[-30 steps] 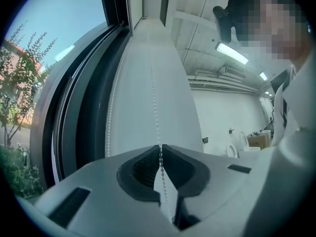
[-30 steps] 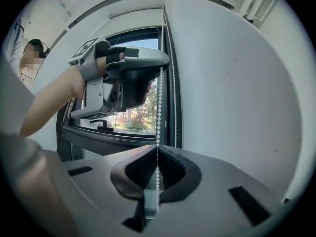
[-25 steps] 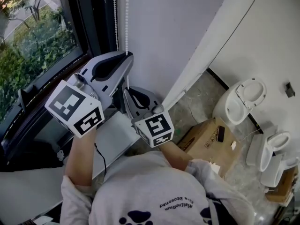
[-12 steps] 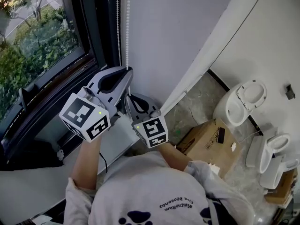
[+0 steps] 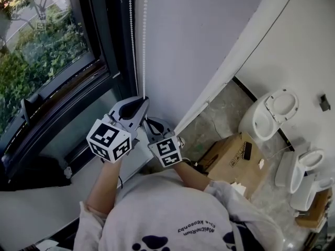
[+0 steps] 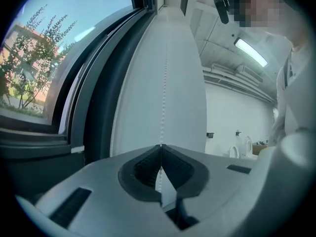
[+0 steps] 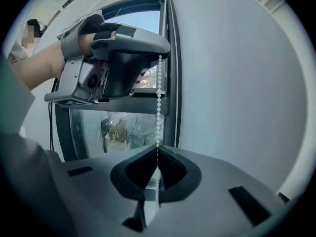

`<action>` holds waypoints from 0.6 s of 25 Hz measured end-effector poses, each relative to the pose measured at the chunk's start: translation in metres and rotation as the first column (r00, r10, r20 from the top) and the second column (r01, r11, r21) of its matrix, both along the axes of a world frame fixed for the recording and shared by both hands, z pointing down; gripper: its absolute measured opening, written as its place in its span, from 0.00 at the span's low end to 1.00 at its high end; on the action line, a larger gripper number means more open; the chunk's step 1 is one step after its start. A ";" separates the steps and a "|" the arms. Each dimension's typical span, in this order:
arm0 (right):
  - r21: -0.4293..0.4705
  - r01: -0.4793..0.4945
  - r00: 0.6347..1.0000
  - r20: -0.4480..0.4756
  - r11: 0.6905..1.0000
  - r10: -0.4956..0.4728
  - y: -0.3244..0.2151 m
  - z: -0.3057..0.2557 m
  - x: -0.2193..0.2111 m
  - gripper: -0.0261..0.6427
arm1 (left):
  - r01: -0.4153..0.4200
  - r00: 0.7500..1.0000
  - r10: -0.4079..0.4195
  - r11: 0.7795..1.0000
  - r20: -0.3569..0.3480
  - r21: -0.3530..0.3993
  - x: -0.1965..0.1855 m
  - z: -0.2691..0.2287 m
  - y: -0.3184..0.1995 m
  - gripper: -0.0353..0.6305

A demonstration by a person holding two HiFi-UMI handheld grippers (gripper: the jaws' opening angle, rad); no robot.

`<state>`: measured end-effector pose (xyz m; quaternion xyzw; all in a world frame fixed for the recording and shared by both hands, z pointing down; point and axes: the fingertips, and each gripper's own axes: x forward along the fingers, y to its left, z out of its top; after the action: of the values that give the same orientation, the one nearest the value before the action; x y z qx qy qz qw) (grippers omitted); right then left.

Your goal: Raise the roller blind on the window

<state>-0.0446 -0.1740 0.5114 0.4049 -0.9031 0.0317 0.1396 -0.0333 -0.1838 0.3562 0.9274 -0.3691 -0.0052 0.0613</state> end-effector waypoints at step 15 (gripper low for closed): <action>-0.118 0.015 0.998 -0.067 0.993 -0.023 0.007 0.065 0.000 0.06 | 0.039 0.999 -0.039 0.995 0.003 -0.096 -0.002 0.066 0.003 0.07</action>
<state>-0.0446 -0.1670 0.5765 0.3884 -0.8982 0.0695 0.1940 -0.0356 -0.1807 0.4224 0.9160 -0.3869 0.0117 0.1056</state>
